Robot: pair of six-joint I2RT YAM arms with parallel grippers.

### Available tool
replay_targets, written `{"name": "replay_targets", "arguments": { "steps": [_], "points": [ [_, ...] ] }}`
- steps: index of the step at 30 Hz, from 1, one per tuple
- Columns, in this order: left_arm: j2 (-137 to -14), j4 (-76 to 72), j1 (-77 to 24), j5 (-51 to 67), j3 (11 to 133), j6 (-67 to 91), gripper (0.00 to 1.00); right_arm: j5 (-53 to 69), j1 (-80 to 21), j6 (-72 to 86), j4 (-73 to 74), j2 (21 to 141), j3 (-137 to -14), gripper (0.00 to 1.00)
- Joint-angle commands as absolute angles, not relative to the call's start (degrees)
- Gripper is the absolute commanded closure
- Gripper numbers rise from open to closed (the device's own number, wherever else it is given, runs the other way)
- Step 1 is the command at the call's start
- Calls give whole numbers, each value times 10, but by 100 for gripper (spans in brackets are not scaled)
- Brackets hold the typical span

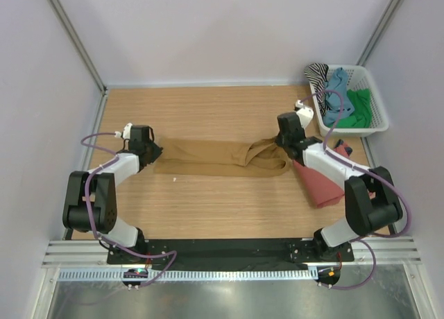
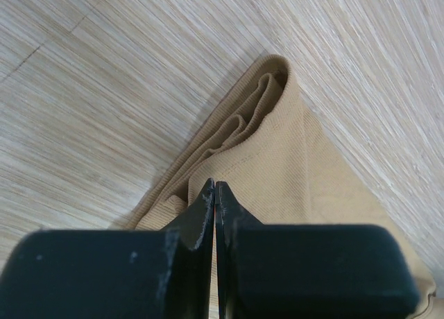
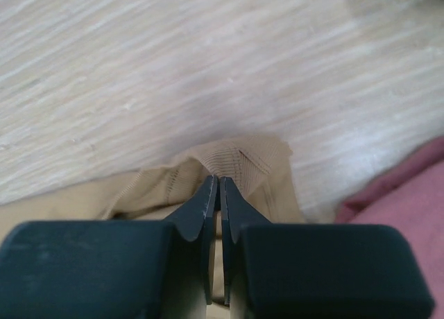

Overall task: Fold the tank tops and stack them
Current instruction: Fold the tank top

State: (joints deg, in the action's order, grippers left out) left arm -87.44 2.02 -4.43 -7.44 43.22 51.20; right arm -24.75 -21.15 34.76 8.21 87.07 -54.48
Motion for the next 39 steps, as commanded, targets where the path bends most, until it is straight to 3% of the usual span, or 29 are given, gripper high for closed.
{"name": "replay_targets", "arguments": {
  "steps": [1, 4, 6, 8, 11, 13, 14, 17, 22, 29, 31, 33, 34, 36, 39],
  "points": [
    [-856, 20, -45, -91, 430, 514, 100, -266, -211, 402, -25, 834, -459, 89],
    [-857, 26, -45, -97, 434, 512, 100, -277, -212, 421, -32, 814, -417, 78],
    [-857, 36, -46, -107, 440, 508, 100, -289, -213, 432, -34, 796, -398, 77],
    [-855, 53, -45, -117, 452, 504, 100, -305, -213, 441, -30, 787, -381, 62],
    [-854, 75, -44, -132, 467, 497, 97, -308, -213, 437, -24, 766, -377, 57],
    [-852, 85, -40, -139, 473, 494, 90, -308, -213, 429, -20, 752, -379, 53],
    [-849, 91, -40, -139, 478, 493, 69, -305, -213, 425, -18, 750, -381, 53],
    [-846, 91, -34, -126, 484, 488, 48, -302, -213, 416, -5, 742, -388, 54],
    [-881, 94, -34, -88, 519, 469, 46, -278, -214, 400, 17, 722, -389, 55],
    [-956, 103, -35, -42, 550, 466, 58, -209, -214, 390, 101, 715, -414, 51],
    [-967, 94, -35, -39, 544, 468, 58, -194, -221, 395, 118, 723, -419, 46],
    [-975, 91, -35, -33, 542, 470, 58, -202, -244, 404, 135, 729, -414, 34],
    [-982, 88, -34, -30, 543, 470, 59, -207, -253, 407, 137, 732, -410, 34],
    [-990, 85, -35, -23, 544, 471, 64, -208, -269, 422, 133, 749, -398, 33],
    [-1004, 79, -35, -17, 544, 471, 76, -201, -271, 440, 122, 767, -387, 20]
  ]
}}
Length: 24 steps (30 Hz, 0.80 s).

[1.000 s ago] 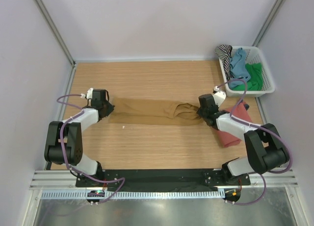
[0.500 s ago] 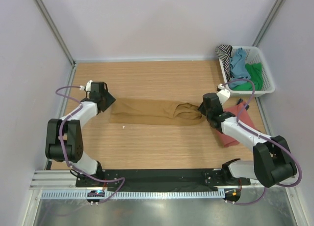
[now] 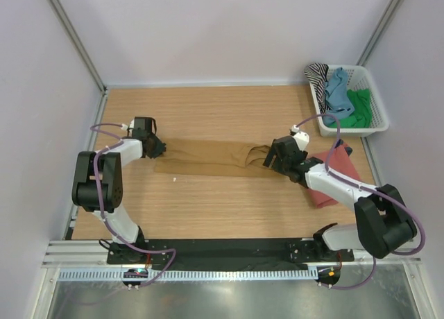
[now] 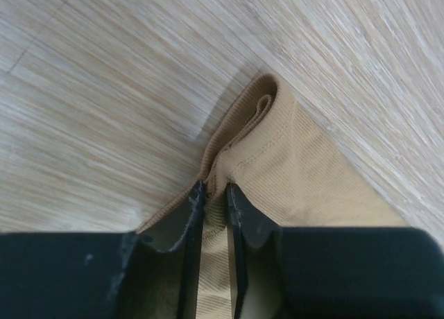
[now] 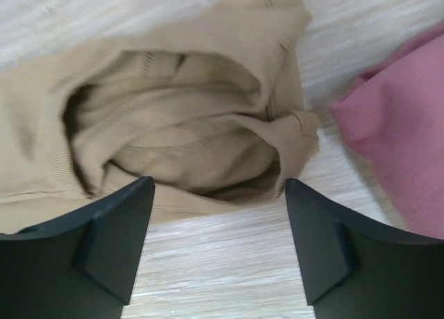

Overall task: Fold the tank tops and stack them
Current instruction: Fold the tank top

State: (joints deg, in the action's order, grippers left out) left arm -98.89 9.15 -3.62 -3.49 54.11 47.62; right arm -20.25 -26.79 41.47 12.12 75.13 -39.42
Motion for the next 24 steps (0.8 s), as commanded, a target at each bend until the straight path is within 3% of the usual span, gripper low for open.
{"name": "replay_targets", "arguments": {
  "steps": [1, 4, 6, 9, 11, 19, 24],
  "points": [
    [-1006, 76, -34, -18, 542, 471, 83, -203, -271, 441, 119, 778, -385, 16],
    [-1005, 62, -35, -32, 531, 468, 95, -207, -270, 441, 107, 801, -388, 18],
    [-1000, 60, -34, -37, 524, 473, 100, -217, -268, 439, 106, 818, -400, 28],
    [-990, 60, -34, -47, 508, 482, 100, -209, -244, 433, 110, 866, -429, 59],
    [-976, 57, -35, -53, 491, 499, 100, -191, -222, 428, 106, 895, -444, 69],
    [-840, 35, -71, -57, 356, 522, 100, -189, -178, 388, 123, 1014, -582, 83],
    [-789, 54, -183, -86, 296, 551, 100, -133, -161, 354, 153, 1146, -735, 83]
  ]
}}
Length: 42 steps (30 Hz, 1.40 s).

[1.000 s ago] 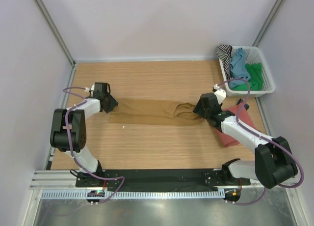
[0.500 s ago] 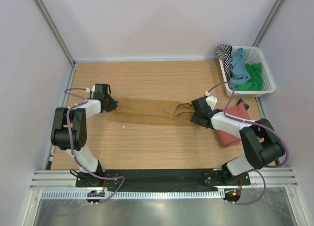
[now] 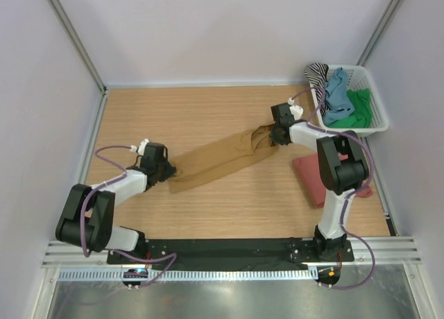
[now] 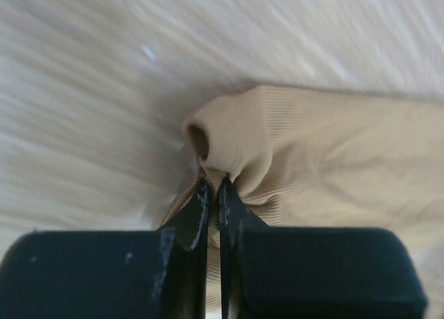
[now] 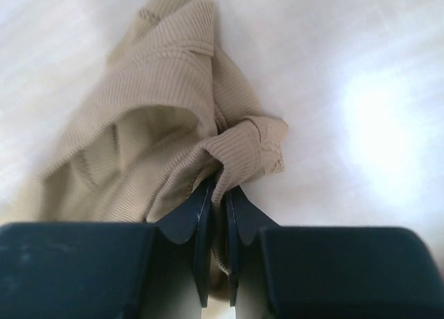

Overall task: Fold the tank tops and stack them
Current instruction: Fold the tank top

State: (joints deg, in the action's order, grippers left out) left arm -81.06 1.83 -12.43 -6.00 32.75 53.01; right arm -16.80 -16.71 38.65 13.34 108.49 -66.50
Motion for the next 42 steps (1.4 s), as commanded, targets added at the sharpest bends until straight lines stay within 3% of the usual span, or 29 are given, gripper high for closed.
{"name": "replay_targets", "arguments": {
  "steps": [1, 9, 13, 14, 15, 17, 18, 20, 23, 28, 34, 42],
  "points": [
    [-778, 54, -229, -94, 287, 560, 100, -129, -160, 349, 168, 1166, -759, 83],
    [-749, 55, -430, -143, 228, 682, 100, -34, -135, 320, 156, 1273, -915, 82],
    [-730, 70, -589, -240, 229, 759, 99, 19, -113, 277, 163, 1326, -989, 77],
    [-725, 90, -618, -261, 239, 770, 96, 18, -108, 272, 173, 1348, -1024, 77],
    [-721, 108, -641, -279, 248, 779, 79, 18, -105, 265, 184, 1362, -1045, 73],
    [-717, 177, -687, -327, 280, 796, 59, 23, -99, 251, 218, 1384, -1105, 63],
    [-713, 200, -693, -338, 289, 802, 45, 30, -98, 247, 228, 1401, -1124, 47],
    [-707, 236, -695, -346, 299, 809, 37, 54, -98, 239, 243, 1406, -1156, 40],
    [-683, 238, -695, -325, 296, 802, 28, 84, -98, 238, 234, 1387, -1153, 39],
    [-627, 280, -695, -330, 295, 795, 25, 129, -98, 222, 236, 1356, -1148, 25],
    [-591, 238, -618, -283, 308, 687, 21, 141, -99, 231, 217, 1287, -1080, 27],
    [-686, 187, -494, -171, 362, 571, 23, 138, -102, 256, 182, 1161, -927, 20]
  ]
}}
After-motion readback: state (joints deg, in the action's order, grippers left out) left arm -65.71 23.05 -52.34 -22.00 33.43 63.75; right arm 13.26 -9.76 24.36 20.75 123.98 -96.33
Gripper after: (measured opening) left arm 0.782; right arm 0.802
